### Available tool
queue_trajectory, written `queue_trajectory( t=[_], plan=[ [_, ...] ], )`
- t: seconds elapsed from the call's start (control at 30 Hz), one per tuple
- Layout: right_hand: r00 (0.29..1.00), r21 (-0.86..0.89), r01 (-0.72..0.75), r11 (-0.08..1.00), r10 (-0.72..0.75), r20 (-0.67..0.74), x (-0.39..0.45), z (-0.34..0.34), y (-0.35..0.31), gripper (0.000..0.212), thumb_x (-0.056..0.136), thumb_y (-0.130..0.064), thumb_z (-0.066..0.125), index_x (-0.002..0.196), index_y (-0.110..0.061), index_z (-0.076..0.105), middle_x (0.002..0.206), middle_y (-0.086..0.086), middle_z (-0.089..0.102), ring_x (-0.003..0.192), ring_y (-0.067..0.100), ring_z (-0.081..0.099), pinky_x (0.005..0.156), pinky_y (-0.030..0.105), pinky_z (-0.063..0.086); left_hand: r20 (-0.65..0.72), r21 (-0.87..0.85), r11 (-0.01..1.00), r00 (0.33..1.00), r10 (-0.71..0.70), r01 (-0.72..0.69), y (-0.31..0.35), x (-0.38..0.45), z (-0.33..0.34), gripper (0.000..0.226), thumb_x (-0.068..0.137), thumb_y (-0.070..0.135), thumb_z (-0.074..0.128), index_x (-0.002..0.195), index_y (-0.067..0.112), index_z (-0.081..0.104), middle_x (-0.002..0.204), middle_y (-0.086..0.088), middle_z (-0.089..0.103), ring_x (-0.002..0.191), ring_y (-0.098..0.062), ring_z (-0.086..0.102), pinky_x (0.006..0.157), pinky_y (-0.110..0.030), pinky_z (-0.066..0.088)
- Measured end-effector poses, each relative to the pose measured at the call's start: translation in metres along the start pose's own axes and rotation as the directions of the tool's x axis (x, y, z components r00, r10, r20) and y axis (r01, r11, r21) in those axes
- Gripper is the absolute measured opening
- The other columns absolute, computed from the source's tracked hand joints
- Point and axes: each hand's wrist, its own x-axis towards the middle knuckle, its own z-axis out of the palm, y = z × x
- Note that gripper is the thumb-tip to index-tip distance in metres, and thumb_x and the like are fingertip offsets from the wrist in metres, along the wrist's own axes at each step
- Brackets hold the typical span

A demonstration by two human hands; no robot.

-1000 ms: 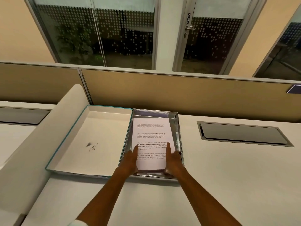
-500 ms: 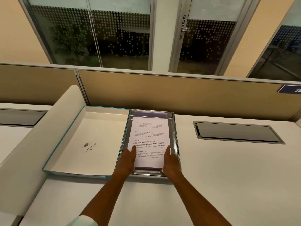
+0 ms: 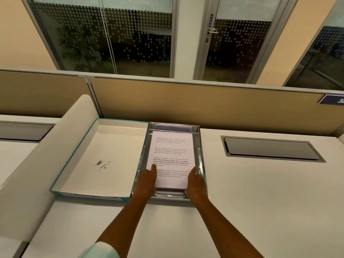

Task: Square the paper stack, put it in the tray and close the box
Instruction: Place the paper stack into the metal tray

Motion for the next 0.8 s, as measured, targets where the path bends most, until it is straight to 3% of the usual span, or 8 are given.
queue_trajectory(
  t=[0.13, 0.27, 0.37, 0.43, 0.5, 0.57, 0.7, 0.8],
  plan=[
    [0.999, 0.002, 0.033, 0.999, -0.033, -0.034, 0.000, 0.001, -0.001, 0.052, 0.102, -0.042, 0.021, 0.127, -0.008, 0.051, 0.105, 0.008, 0.058, 0.089, 0.022, 0.056, 0.089, 0.034, 0.052, 0.008, 0.041, 0.999, 1.000, 0.003, -0.004, 0.002, 0.001, 0.001, 0.061, 0.092, 0.025, 0.059, 0.143, 0.010, 0.028, 0.127, -0.017, 0.057, 0.111, -0.028, 0.063, 0.098, -0.041, 0.053],
    [0.998, 0.121, -0.058, 0.991, 0.056, 0.014, 0.000, 0.000, 0.000, 0.049, 0.102, -0.040, 0.022, 0.130, -0.009, 0.048, 0.114, 0.011, 0.060, 0.095, 0.026, 0.061, 0.089, 0.039, 0.055, 0.057, 0.020, 1.000, 0.998, 0.007, -0.008, -0.001, 0.005, -0.001, 0.044, 0.096, 0.040, 0.048, 0.128, 0.011, 0.042, 0.111, -0.009, 0.061, 0.112, -0.030, 0.063, 0.098, -0.042, 0.053],
    [0.998, 0.053, -0.003, 0.999, 0.000, 0.065, -0.001, -0.001, 0.005, 0.043, 0.102, -0.029, 0.030, 0.140, -0.009, 0.033, 0.118, 0.013, 0.058, 0.099, 0.027, 0.060, 0.087, 0.035, 0.053, 0.070, -0.095, 0.995, 0.998, -0.007, 0.013, 0.000, 0.007, -0.010, 0.072, 0.091, 0.065, 0.032, 0.124, 0.003, 0.051, 0.116, -0.012, 0.063, 0.120, -0.036, 0.058, 0.100, -0.047, 0.050],
    [0.991, -0.084, 0.079, 0.993, -0.069, 0.117, 0.000, -0.005, 0.008, 0.067, 0.096, -0.017, 0.049, 0.149, -0.013, 0.009, 0.127, 0.012, 0.055, 0.108, 0.024, 0.059, 0.084, 0.026, 0.050, 0.154, -0.160, 0.987, 0.988, 0.007, 0.018, 0.002, 0.007, -0.018, 0.078, 0.090, 0.055, 0.050, 0.149, 0.010, 0.026, 0.137, -0.016, 0.052, 0.123, -0.034, 0.056, 0.104, -0.047, 0.048],
    [0.974, -0.097, 0.142, 0.985, -0.121, 0.193, -0.001, -0.012, 0.010, 0.086, 0.087, -0.016, 0.063, 0.149, -0.017, 0.004, 0.136, 0.016, 0.047, 0.118, 0.030, 0.054, 0.093, 0.032, 0.047, 0.204, -0.072, 0.996, 0.977, 0.056, -0.042, 0.004, 0.004, -0.022, 0.109, 0.080, 0.029, 0.074, 0.153, 0.012, -0.005, 0.141, -0.013, 0.047, 0.123, -0.028, 0.056, 0.106, -0.041, 0.047],
    [0.958, -0.058, 0.187, 0.981, -0.169, 0.229, 0.003, -0.019, 0.010, 0.106, 0.074, -0.019, 0.077, 0.149, -0.020, 0.002, 0.142, 0.016, 0.041, 0.125, 0.035, 0.048, 0.100, 0.040, 0.044, 0.190, -0.086, 0.993, 0.977, 0.098, -0.083, 0.003, -0.002, -0.026, 0.114, 0.074, 0.020, 0.080, 0.153, 0.013, -0.001, 0.140, -0.012, 0.051, 0.121, -0.029, 0.057, 0.101, -0.039, 0.048],
    [0.947, 0.145, 0.298, 0.943, -0.312, 0.081, 0.001, -0.029, 0.015, 0.101, 0.077, -0.025, 0.078, 0.150, -0.021, 0.009, 0.147, 0.008, 0.044, 0.130, 0.031, 0.049, 0.101, 0.043, 0.046, -0.156, -0.334, 0.938, 0.987, 0.046, -0.096, -0.003, -0.019, -0.030, 0.059, 0.081, 0.021, 0.075, 0.133, 0.009, 0.051, 0.123, -0.014, 0.067, 0.106, -0.031, 0.067, 0.087, -0.034, 0.055],
    [0.962, 0.300, 0.274, 0.914, -0.265, -0.071, -0.004, -0.038, 0.029, 0.083, 0.083, -0.025, 0.071, 0.148, -0.020, 0.021, 0.145, 0.011, 0.047, 0.129, 0.033, 0.050, 0.101, 0.044, 0.046, -0.512, -0.502, 0.862, 0.827, -0.230, -0.071, -0.020, -0.040, -0.029, 0.014, 0.086, 0.018, 0.069, 0.086, 0.004, 0.069, 0.077, -0.013, 0.072, 0.073, -0.030, 0.069, 0.057, -0.016, 0.043]
  ],
)
